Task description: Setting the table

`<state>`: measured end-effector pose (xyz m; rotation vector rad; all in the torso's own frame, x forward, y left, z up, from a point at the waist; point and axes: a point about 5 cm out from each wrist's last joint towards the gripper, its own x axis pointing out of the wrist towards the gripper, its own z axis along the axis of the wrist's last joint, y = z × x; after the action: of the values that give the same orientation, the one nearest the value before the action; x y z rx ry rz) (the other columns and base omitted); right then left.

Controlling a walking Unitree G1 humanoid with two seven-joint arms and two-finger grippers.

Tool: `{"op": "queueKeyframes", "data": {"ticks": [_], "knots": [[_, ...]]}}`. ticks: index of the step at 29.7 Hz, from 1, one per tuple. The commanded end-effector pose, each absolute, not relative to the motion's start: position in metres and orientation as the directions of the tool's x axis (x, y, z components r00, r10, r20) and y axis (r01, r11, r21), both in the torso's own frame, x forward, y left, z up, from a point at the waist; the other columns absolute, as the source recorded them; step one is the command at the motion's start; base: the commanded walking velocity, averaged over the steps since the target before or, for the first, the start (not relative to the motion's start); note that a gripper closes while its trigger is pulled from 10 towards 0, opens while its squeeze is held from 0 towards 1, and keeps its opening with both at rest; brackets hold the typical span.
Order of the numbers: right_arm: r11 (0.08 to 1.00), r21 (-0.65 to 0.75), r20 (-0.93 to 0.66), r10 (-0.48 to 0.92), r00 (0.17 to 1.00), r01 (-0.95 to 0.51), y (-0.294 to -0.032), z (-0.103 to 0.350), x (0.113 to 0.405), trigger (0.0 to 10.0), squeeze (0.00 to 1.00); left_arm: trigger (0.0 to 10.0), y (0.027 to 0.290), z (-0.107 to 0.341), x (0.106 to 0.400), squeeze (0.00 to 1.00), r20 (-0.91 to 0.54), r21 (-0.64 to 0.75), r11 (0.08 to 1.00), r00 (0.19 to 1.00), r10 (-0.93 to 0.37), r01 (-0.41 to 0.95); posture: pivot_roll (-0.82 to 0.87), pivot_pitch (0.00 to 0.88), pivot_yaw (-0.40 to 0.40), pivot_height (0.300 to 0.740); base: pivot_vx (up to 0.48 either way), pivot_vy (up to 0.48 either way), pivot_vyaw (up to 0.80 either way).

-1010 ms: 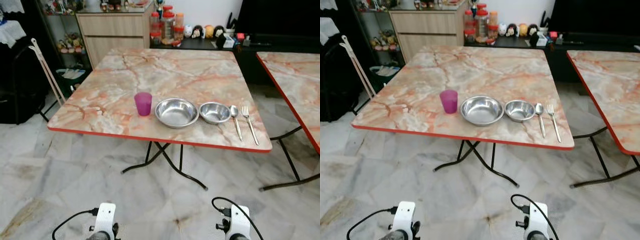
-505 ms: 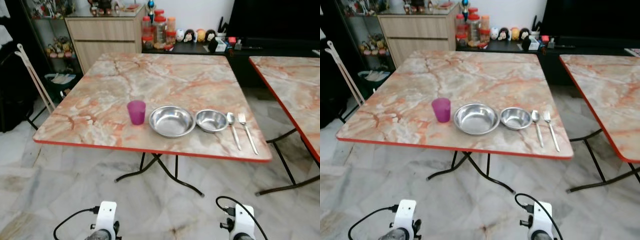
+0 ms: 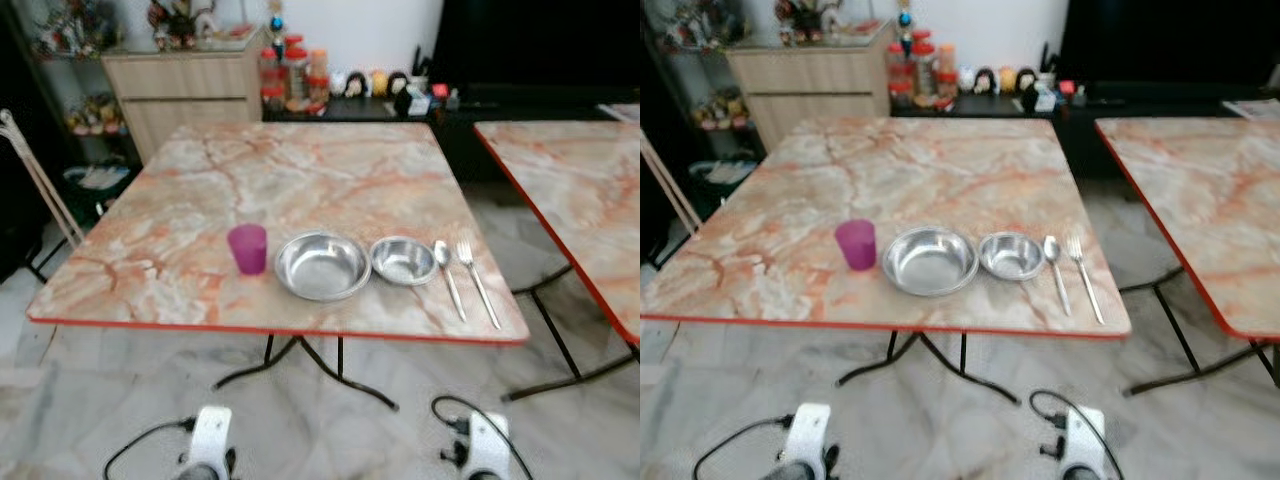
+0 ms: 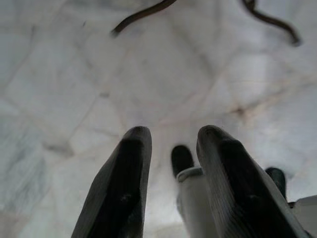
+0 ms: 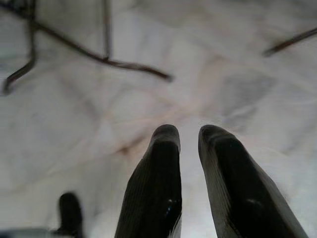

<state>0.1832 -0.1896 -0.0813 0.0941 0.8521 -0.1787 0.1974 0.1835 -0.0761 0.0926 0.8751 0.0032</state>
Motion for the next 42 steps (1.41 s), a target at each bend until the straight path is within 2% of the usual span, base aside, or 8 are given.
{"op": "queueKeyframes", "data": {"ticks": [1, 18, 28, 32, 35, 42], "knots": [[0.981, 0.000, -0.753, -0.127, 0.646, 0.193, -0.194, -0.080, 0.185, 10.0, 0.00, 10.0, 0.180, -0.076, 0.199, 0.00, -0.767, 0.079, 0.996, 0.640, 0.033, 0.043, -0.04, 0.000, -0.002, 0.740, 0.311, 0.000, 0.00], [0.982, 0.004, -0.758, -0.121, 0.641, 0.190, -0.192, -0.081, 0.184, 10.0, 0.00, 10.0, 0.181, -0.076, 0.198, 0.00, -0.768, 0.081, 0.996, 0.639, 0.037, 0.040, -0.03, 0.000, -0.003, 0.740, 0.311, 0.000, 0.00], [0.983, 0.003, -0.765, -0.116, 0.633, 0.185, -0.190, -0.082, 0.182, 10.0, 0.00, 10.0, 0.189, -0.078, 0.192, 0.00, -0.766, 0.099, 0.995, 0.640, 0.058, 0.028, -0.03, 0.000, 0.001, 0.740, 0.000, 0.000, 0.00], [0.982, 0.002, -0.768, -0.119, 0.629, 0.188, -0.191, -0.083, 0.181, 10.0, 0.00, 10.0, 0.198, -0.076, 0.189, 0.00, -0.737, 0.116, 0.993, 0.671, 0.087, -0.002, -0.03, 0.000, 0.007, 0.740, 0.000, 0.000, 0.00], [0.982, -0.005, -0.774, -0.125, 0.620, 0.191, -0.192, -0.084, 0.177, 10.0, 0.00, 10.0, 0.210, -0.073, 0.187, 0.00, -0.693, 0.102, 0.991, 0.708, 0.134, -0.087, -0.02, 0.000, 0.004, 0.740, 0.000, 0.000, 0.00], [0.982, -0.009, -0.778, -0.125, 0.616, 0.189, -0.193, -0.085, 0.175, 10.0, 0.00, 10.0, 0.225, -0.064, 0.185, 0.00, -0.609, 0.098, 0.985, 0.775, 0.172, -0.141, -0.01, 0.000, 0.003, 0.740, 0.000, 0.000, 0.00]]}}
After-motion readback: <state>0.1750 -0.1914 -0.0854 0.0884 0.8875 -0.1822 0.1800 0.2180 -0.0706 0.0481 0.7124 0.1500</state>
